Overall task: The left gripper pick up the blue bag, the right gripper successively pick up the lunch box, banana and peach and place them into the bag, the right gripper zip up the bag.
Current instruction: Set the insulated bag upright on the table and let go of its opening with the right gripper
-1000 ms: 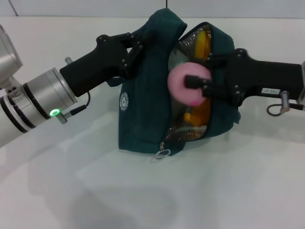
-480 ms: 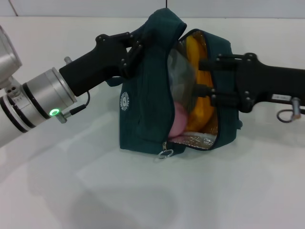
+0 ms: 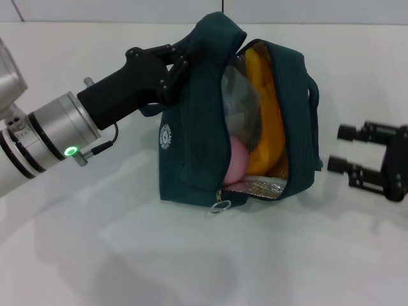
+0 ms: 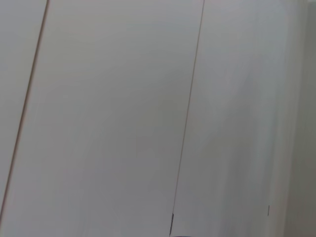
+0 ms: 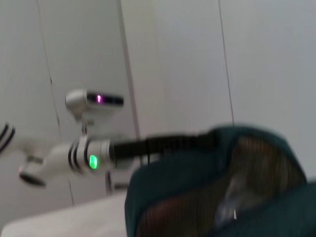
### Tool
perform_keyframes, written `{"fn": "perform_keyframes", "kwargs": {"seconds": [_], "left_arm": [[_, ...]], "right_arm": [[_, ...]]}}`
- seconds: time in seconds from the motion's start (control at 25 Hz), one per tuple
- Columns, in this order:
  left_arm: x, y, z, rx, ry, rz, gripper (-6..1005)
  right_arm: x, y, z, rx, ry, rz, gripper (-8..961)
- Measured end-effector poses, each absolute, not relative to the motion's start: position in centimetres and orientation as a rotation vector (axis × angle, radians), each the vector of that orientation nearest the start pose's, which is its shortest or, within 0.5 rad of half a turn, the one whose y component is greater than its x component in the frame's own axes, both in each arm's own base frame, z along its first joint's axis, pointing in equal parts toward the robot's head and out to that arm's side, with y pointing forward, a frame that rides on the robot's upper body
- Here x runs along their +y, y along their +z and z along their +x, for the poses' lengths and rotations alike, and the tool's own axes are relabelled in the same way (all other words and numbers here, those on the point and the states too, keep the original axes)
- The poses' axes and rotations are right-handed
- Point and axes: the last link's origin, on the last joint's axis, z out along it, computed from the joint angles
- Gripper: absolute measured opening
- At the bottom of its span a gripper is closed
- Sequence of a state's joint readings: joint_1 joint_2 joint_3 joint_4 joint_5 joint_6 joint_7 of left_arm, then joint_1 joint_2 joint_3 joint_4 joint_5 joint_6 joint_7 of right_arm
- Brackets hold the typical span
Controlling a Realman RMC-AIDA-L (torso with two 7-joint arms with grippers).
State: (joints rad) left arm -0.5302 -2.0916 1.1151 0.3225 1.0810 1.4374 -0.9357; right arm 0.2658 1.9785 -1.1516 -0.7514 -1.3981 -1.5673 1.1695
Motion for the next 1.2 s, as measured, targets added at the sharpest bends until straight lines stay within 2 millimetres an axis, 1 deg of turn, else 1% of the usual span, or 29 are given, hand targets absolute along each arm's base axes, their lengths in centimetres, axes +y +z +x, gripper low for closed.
{"fn": "perform_keyframes", "kwargs": {"seconds": [0.16,0.32,0.64,0.76,0.88,1.2], "left_arm": [[33.9,-3.1,-22.4,-0.45,-1.224,-2.32,37],[34.2,-3.2,-21.9,-0.438,-1.229,-2.329,37],[34.2,-3.2,-21.9,-0.437,-1.231,-2.324,37],[34.2,-3.2,-21.9,-0.437,-1.23,-2.324,36],[34.2,-3.2,-21.9,-0.436,-1.23,-2.324,36],[34.2,-3.2,-22.0,-0.437,-1.231,-2.324,36]], "right_arm": [[28.0,1.6,28.4,0.352,0.799,-2.671,577],[28.6,0.8,29.1,0.372,0.7,-2.665,552],[30.6,0.0,28.5,0.344,0.62,-2.674,489],[30.9,-0.8,28.1,0.326,0.593,-2.706,466],[31.0,-1.4,27.8,0.313,0.573,-2.732,467],[31.0,-1.4,27.8,0.318,0.577,-2.721,468]]}}
